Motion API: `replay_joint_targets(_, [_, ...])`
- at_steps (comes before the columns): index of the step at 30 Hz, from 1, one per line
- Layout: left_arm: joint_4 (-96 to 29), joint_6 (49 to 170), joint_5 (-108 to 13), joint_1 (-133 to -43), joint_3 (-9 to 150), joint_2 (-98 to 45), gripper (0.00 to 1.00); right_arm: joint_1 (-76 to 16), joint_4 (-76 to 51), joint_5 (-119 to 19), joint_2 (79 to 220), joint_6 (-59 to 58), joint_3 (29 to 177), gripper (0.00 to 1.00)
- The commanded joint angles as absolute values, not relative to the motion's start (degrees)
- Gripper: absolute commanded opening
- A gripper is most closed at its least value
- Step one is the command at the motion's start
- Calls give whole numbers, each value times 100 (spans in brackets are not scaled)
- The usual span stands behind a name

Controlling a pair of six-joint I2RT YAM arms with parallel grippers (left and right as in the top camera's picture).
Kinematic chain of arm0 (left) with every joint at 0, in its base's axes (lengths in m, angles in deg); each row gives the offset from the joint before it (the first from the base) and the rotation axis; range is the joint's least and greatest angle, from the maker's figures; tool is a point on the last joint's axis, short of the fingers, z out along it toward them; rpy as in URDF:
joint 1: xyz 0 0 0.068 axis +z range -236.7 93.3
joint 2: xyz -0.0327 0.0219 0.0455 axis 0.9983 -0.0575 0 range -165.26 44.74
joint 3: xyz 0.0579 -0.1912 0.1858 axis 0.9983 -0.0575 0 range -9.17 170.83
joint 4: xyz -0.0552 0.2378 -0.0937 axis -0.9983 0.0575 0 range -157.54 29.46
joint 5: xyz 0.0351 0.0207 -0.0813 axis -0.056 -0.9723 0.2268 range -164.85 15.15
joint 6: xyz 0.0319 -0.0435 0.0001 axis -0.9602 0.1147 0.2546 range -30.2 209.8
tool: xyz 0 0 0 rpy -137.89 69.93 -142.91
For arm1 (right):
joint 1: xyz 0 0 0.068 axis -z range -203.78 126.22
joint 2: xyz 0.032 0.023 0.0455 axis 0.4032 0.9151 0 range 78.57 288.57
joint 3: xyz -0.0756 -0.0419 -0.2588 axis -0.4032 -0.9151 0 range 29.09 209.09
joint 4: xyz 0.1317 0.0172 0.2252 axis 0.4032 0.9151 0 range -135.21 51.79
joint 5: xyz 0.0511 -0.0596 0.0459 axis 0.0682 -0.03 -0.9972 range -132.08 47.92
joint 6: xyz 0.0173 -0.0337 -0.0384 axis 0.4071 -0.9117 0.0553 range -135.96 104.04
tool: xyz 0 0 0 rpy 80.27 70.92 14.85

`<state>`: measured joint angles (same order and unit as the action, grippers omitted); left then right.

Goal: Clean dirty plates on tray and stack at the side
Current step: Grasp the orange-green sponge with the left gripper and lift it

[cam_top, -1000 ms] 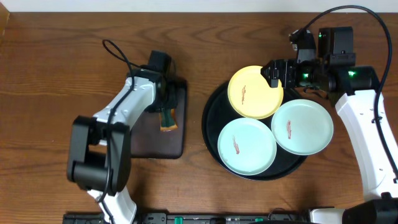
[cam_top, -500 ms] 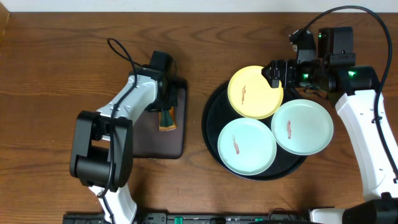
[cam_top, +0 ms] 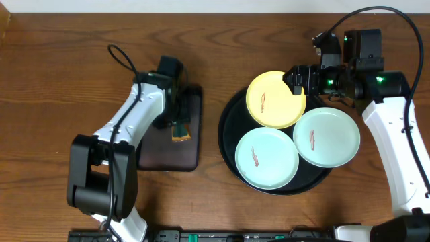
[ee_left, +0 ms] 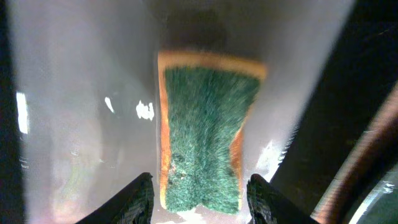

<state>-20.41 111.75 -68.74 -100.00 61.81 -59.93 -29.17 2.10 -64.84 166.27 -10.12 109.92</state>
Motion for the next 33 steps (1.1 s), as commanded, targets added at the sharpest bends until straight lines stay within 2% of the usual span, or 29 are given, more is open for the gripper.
replay_joint_targets(1, [-2292, 11520, -6799, -10029, 5751, -6126, 50, -2912, 219, -6570, 16611, -957, 11104, 88])
replay_joint_targets(4, [-2769, 11520, -6799, -10029, 5431, -6226, 49, -2912, 219, -6570, 16611, -957, 11104, 88])
replay_joint_targets(6, [-3007, 11520, -6795, -10029, 5274, -6277, 44, -2912, 219, -6570, 16611, -955, 11104, 88])
replay_joint_targets(8, [-3053, 11516, -6795, -10029, 5189, -6277, 29, -2912, 219, -6570, 16611, -955, 11104, 88])
replay_joint_targets(10, [-3018, 11372, -6795, -10029, 5195, -6275, 8, -2912, 217, -6570, 16611, -955, 11104, 88])
replay_joint_targets(11, [-2965, 11247, -6797, -10026, 5235, -6266, 8, -2912, 217, -6570, 16611, -955, 11104, 88])
replay_joint_targets(17, [-2187, 10913, -6802, -9994, 5993, -6191, 8, -2912, 214, -6570, 16611, -955, 11104, 88])
replay_joint_targets(18, [-2076, 10863, -6799, -9996, 6135, -6174, 11, -2912, 212, -6567, 16611, -957, 11104, 88])
replay_joint_targets(21, [-1945, 10821, -6804, -9996, 6417, -6097, 31, -2912, 214, -6567, 16611, -957, 11104, 88])
replay_joint_targets(24, [-2095, 10823, -6968, -9996, 6426, -6082, 39, -2912, 214, -6567, 16611, -957, 11104, 89])
replay_joint_targets(27, [-2262, 10825, -7217, -9998, 6328, -6100, 43, -2912, 212, -6565, 16611, -957, 11104, 89])
replay_joint_targets(33, [-2572, 10834, -7228, -10022, 6137, -6296, 41, -2912, 210, -6543, 16611, -959, 11104, 90])
